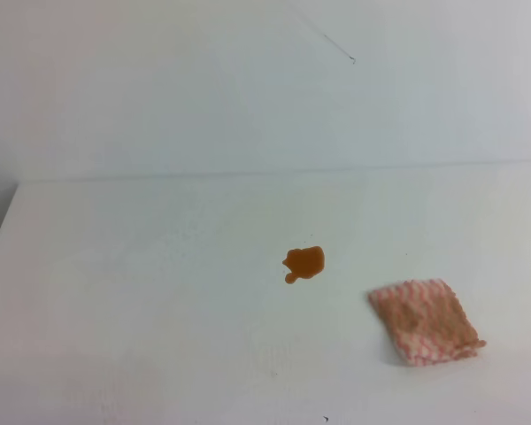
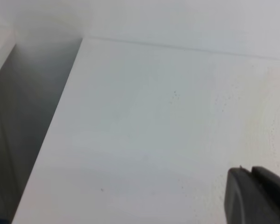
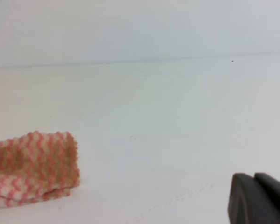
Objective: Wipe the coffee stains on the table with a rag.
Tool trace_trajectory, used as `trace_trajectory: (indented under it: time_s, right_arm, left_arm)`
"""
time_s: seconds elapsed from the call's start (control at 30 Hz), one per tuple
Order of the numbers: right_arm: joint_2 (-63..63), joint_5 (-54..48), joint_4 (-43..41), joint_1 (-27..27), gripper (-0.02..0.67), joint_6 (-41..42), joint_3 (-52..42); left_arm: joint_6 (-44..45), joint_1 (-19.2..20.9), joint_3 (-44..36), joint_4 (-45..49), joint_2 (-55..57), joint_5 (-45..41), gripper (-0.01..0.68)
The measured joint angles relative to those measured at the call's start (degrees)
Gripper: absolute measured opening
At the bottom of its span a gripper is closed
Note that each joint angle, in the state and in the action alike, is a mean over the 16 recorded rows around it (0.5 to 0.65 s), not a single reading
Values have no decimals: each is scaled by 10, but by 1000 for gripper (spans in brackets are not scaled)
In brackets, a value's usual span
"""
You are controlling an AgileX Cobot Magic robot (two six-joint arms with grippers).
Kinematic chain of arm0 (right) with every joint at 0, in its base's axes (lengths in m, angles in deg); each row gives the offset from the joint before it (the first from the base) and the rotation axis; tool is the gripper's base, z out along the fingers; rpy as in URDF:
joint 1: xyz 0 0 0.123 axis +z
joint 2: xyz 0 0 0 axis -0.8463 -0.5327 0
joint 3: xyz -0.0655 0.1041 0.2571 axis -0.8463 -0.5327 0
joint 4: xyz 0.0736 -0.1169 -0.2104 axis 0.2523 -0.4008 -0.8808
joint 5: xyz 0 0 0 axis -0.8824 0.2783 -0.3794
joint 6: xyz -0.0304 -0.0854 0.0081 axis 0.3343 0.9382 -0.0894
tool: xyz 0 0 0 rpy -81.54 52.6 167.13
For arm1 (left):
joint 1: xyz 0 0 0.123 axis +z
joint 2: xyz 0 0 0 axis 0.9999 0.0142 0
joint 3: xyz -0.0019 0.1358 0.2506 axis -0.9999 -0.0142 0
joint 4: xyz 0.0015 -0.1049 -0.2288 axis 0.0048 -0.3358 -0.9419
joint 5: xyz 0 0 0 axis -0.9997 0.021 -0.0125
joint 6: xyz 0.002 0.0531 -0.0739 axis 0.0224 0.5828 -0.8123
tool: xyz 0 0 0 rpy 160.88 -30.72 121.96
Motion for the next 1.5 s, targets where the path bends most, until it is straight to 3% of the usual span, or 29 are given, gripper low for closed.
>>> trace_trajectory:
  time_s: [0.6,0.83,1.03,1.5]
  right_arm:
    - [0,10,1,0,-4,0,0]
    - [0,57,1,0,-4,-1,0]
    - [0,160,1,0,-4,-1,0]
    - [0,506,0,0,-4,0,0]
  left_arm:
    - [0,0,0,0,0,0,-1]
    - [0,0,0,0,0,0,-1]
    - [0,0,0,0,0,0,-1]
    - [0,0,0,0,0,0,-1]
